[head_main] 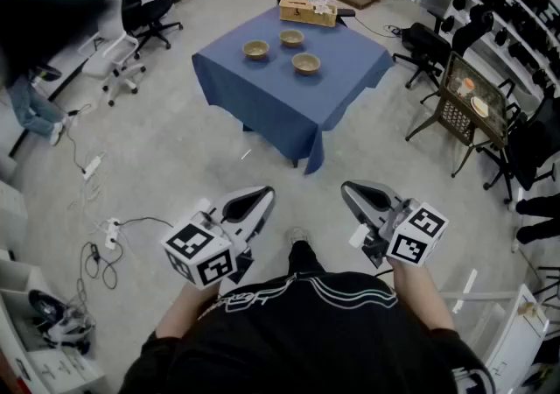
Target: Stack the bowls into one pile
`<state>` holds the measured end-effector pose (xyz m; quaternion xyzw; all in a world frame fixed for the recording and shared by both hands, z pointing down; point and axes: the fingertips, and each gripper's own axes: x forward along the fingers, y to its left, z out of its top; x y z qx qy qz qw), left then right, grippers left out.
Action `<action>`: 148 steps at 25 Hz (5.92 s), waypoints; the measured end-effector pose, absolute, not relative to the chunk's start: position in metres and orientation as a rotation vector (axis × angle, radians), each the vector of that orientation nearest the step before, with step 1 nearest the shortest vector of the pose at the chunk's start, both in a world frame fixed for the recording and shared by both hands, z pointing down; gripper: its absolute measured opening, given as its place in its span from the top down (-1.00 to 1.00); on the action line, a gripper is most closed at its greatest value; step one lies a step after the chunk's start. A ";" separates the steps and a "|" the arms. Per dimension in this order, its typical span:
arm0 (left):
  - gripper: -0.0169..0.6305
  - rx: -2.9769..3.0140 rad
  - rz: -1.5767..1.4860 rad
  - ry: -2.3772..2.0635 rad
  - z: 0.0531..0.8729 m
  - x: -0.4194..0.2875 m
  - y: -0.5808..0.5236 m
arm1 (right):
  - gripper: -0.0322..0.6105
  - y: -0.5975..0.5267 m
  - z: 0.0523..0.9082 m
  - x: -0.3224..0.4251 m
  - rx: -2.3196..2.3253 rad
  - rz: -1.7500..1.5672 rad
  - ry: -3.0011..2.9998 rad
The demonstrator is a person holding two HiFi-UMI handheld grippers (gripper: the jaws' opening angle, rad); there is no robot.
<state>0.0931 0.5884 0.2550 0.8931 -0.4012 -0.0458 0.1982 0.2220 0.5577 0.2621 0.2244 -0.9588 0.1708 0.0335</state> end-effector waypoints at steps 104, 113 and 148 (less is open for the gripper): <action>0.88 2.395 0.156 -1.022 0.343 0.025 -0.047 | -0.18 -0.063 0.343 0.173 1.012 0.626 -2.768; 0.88 2.388 0.176 -0.938 0.364 0.010 -0.097 | -0.18 -0.106 0.385 0.164 1.089 0.735 -2.650; 0.88 2.358 0.305 -0.798 0.428 -0.047 -0.162 | 0.28 -0.148 0.558 0.158 1.287 1.095 -2.144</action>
